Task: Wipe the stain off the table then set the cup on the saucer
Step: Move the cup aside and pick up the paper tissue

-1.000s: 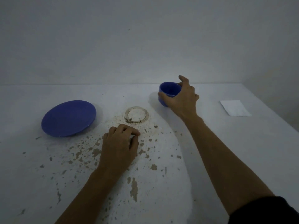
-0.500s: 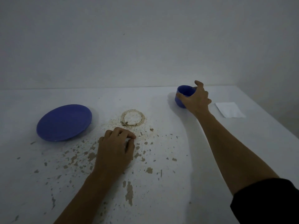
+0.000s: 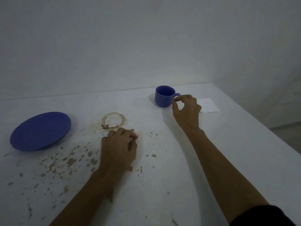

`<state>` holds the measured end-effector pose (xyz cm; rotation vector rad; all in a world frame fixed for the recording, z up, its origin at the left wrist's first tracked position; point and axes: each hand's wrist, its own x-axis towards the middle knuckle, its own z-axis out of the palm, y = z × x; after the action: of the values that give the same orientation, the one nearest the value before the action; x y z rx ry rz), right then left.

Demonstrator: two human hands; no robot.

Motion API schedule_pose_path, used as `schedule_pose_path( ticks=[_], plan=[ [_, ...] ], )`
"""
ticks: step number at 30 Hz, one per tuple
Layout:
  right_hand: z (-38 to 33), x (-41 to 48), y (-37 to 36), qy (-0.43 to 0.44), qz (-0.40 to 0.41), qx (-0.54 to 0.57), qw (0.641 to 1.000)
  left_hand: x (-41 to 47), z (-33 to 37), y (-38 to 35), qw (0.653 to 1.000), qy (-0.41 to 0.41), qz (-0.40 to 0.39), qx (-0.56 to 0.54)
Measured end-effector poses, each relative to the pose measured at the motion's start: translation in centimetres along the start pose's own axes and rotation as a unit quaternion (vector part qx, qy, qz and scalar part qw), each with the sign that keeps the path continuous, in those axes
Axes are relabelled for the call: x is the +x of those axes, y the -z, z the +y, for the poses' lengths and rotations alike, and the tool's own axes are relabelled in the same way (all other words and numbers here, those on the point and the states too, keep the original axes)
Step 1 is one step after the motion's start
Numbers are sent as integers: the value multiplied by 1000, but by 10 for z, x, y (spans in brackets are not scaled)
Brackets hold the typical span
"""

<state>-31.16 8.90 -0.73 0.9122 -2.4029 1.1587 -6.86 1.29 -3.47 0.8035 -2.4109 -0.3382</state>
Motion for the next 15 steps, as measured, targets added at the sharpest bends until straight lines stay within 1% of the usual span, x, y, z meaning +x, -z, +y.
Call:
schedule_pose_path(
  ticks=[2,5,8,10,13,15],
  plan=[
    [14,-4,8,-53,3,-37,998,9,27,-14,999,-1,-39,-26],
    [41,-1,22,-135,-9,-63,989,14,56,-35,997,-31,-41,-59],
    [65,8,28,-186,-39,-96,977,12,72,-51,995,-54,-44,-72],
    [74,14,26,-200,-49,-105,973,11,76,-58,995,-68,-37,-62],
    [78,19,19,-192,-54,-154,968,12,74,-60,995,-69,-31,-60],
    [79,20,17,-191,-48,-166,966,12,74,-60,996,-69,-30,-57]
  ],
)
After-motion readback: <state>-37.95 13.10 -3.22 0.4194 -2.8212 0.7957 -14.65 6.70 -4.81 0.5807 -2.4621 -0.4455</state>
